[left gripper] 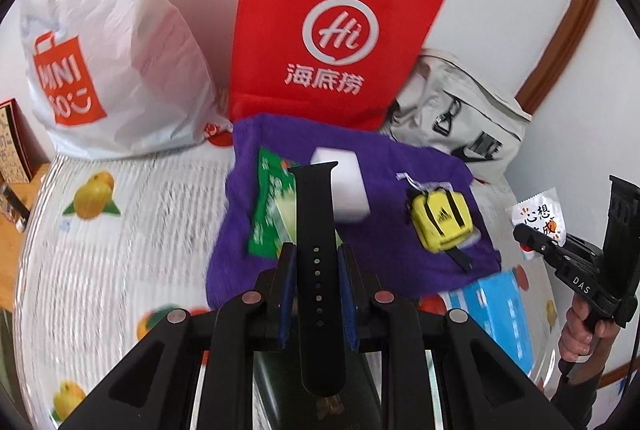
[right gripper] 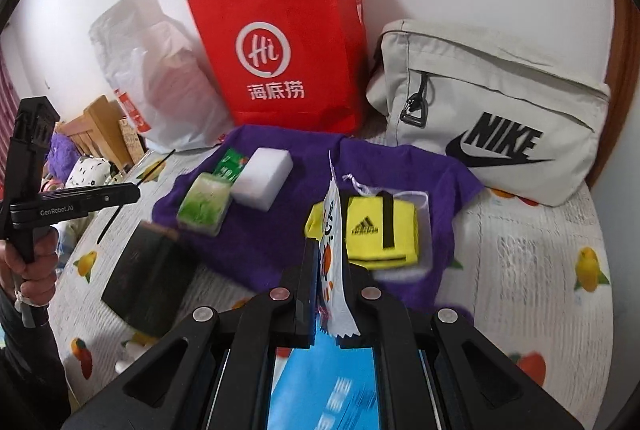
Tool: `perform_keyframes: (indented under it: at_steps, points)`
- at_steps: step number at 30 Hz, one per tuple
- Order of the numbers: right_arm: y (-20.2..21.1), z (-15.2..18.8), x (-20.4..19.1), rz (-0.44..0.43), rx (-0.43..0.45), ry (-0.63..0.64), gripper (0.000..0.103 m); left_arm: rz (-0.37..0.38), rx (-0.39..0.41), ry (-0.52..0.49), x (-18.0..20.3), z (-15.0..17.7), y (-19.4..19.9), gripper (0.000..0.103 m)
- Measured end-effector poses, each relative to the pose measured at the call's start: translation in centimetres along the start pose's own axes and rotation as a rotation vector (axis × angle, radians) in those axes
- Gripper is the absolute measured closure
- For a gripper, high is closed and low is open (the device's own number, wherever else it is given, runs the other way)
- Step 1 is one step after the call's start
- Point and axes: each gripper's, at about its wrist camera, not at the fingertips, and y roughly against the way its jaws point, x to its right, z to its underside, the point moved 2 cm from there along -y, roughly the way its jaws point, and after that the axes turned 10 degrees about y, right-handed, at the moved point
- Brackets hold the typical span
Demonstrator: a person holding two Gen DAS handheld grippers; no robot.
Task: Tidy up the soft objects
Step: 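Carry strap onto purple towel with left tool while right tool lowers sachet there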
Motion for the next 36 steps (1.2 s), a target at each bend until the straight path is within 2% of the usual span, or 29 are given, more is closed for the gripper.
perform_keyframes:
  at_steps: [3, 10, 15, 19, 26, 29, 31, 33, 36]
  points:
    - [-1.6, -1.2, 0.6, -0.003, -0.029, 0.006, 0.097, -0.007, 0.003, 0.017, -0.5, -1.4, -1.1, 0.083]
    - [-5.4, -2.7, 1.3, -0.027, -0.092, 0.029, 0.097, -0.049, -0.045, 0.032, -1.8, -3.3, -5.0, 0.083]
    - [-8.2, -2.7, 1.9, -0.042, -0.156, 0.032, 0.097, -0.058, -0.075, 0.037, -2.4, -3.6, -7.0, 0.083]
    - [-10.0, -2.1, 1.8, -0.098, -0.207, 0.036, 0.097, -0.071, -0.098, 0.02, -2.5, -3.4, -8.1, 0.083]
    - [-12.0, -1.4, 1.0, -0.064, -0.272, 0.082, 0.094, -0.074, -0.121, 0.011, -2.6, -3.2, -9.2, 0.083]
    - [-11.7, -1.4, 0.5, -0.048, -0.276, 0.115, 0.088, -0.069, -0.122, 0.01, -2.6, -3.2, -9.2, 0.082]
    - [-11.4, -1.4, 0.4, -0.045, -0.268, 0.128, 0.078, -0.063, -0.128, 0.007, -2.5, -3.1, -9.1, 0.073]
    - [-11.2, -1.5, 0.3, -0.036, -0.253, 0.132, 0.052, -0.061, -0.119, 0.005, -2.5, -3.1, -8.8, 0.071]
    - [-10.4, -1.9, 0.7, -0.017, -0.221, 0.128, 0.05, -0.063, -0.105, 0.01, -2.4, -3.0, -8.1, 0.062]
